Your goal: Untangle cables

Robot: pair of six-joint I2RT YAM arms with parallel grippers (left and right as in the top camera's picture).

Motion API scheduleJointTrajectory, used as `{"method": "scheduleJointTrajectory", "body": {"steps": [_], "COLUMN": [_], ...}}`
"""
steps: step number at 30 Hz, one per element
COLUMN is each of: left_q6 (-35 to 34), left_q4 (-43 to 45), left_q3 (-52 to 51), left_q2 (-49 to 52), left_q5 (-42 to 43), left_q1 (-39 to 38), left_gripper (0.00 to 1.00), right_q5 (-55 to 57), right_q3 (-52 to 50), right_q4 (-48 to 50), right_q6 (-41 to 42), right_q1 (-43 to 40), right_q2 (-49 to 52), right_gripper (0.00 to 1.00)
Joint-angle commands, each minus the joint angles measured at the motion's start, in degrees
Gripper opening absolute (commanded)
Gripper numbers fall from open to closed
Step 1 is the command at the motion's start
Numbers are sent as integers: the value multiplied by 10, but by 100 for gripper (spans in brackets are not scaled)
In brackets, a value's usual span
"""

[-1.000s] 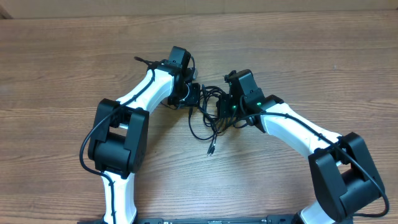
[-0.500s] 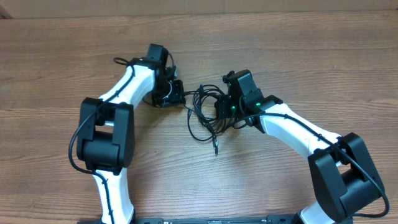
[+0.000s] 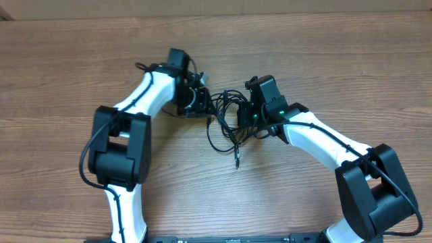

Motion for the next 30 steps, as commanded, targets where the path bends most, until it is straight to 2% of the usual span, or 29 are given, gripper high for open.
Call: {"method": "scheduleJointTrajectory", "body": {"steps": [1,7,10,13,16,17,21,23,26,30], "left_q6": [-82,-162,-177,-191,-196,-196,-196,-184,-130,-103], "left_q4": [19,31,31,33,30,28,26,22,11,-2], "left_q3": [0,0,0,0,0,0,0,2,16,35], "left_q2": [2,2,2,2,2,2,1,-4,-10,-13], "left_q5": [-88,-199,-204,-210,-235,-254,-253,-197,-63,60], "left_q1": [-47,-93,-97,-96,-97,-97,-90,-73,-39,9], "left_gripper": [28,26,23,16,16,4,4,4,4,4], "right_q5": [10,10,10,10,10,10,10,10,10,10], "right_q3": [-2,-2,-2,-2,-2,-2,-2,-1,-1,13], "right_q4": [3,1,-2,-2,-2,-4,-6,-9,-17,-53], "right_q6": [0,-1,-1,-1,-1,-1,-5,-33,-38,-66], "right_q1": [-3,-3,-3,-3,-3,-3,-3,-3,-3,-3], "right_q2": [-8,-8,-7,-7,-7,-7,-7,-8,-15,-20], "right_gripper": [4,4,4,4,4,4,4,4,4,4]}}
